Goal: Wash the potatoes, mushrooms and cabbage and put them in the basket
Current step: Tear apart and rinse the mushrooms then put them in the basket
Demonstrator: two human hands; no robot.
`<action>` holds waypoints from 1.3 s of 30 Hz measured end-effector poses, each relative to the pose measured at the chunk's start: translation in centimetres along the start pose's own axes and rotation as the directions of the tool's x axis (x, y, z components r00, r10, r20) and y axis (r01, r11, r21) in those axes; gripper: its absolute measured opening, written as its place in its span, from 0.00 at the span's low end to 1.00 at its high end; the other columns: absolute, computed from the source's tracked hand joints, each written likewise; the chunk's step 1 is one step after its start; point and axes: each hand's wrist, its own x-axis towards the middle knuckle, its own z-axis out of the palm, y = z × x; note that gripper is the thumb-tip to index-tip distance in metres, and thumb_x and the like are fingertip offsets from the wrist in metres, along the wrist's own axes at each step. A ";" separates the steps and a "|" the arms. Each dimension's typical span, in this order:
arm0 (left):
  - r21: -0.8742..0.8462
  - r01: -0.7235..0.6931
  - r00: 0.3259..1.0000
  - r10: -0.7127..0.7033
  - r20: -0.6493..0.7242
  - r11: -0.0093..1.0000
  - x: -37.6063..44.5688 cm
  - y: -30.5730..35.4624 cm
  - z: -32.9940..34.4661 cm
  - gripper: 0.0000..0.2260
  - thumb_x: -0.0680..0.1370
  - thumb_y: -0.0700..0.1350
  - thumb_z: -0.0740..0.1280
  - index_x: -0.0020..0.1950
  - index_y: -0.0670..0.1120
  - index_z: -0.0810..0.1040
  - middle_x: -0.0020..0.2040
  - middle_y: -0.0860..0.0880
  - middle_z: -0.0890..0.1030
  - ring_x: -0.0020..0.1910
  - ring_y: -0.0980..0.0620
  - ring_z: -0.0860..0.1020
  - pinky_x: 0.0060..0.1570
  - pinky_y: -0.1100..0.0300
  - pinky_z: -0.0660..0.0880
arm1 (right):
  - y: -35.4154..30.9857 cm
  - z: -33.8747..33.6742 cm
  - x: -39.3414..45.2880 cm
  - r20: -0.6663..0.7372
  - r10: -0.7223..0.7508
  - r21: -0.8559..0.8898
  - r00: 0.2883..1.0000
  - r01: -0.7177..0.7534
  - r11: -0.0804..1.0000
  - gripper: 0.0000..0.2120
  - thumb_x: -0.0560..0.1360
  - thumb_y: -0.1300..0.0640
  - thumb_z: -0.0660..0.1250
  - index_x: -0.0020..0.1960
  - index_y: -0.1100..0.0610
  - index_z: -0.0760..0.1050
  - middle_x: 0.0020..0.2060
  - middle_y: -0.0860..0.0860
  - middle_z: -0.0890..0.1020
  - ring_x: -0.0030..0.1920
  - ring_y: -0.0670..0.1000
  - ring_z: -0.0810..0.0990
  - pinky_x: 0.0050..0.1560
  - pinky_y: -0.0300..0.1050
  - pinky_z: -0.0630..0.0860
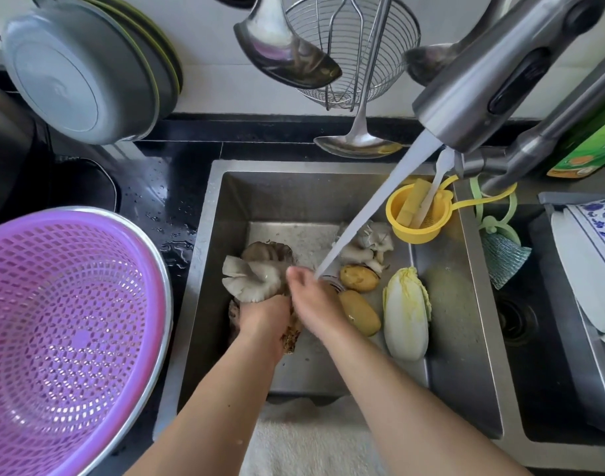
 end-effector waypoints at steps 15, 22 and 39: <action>-0.167 -0.002 0.999 0.009 0.044 0.986 -2.2 0.7 3.2 0.12 0.77 0.31 0.67 0.60 0.39 0.82 0.50 0.37 0.87 0.46 0.39 0.87 0.36 0.52 0.83 | 3.5 -1.5 0.0 0.082 0.445 0.694 0.892 -0.371 0.617 0.16 0.77 0.39 0.68 0.56 0.49 0.82 0.50 0.51 0.87 0.53 0.54 0.85 0.61 0.56 0.81; -0.178 0.038 0.997 -0.026 0.067 0.983 -2.2 1.0 1.1 0.09 0.82 0.37 0.65 0.61 0.39 0.82 0.50 0.41 0.87 0.44 0.45 0.87 0.39 0.54 0.83 | 4.6 -2.2 -1.0 0.213 0.301 0.921 0.930 -0.294 0.254 0.16 0.76 0.51 0.75 0.59 0.60 0.81 0.47 0.56 0.87 0.42 0.52 0.82 0.40 0.42 0.75; -0.211 0.053 0.997 -0.039 0.073 0.976 -2.8 0.7 -1.4 0.08 0.81 0.34 0.66 0.56 0.37 0.83 0.41 0.41 0.86 0.38 0.46 0.84 0.42 0.52 0.82 | 7.6 -4.6 -1.6 0.071 0.279 0.847 0.958 -0.205 0.490 0.19 0.77 0.75 0.63 0.62 0.59 0.78 0.58 0.60 0.84 0.59 0.60 0.84 0.65 0.60 0.78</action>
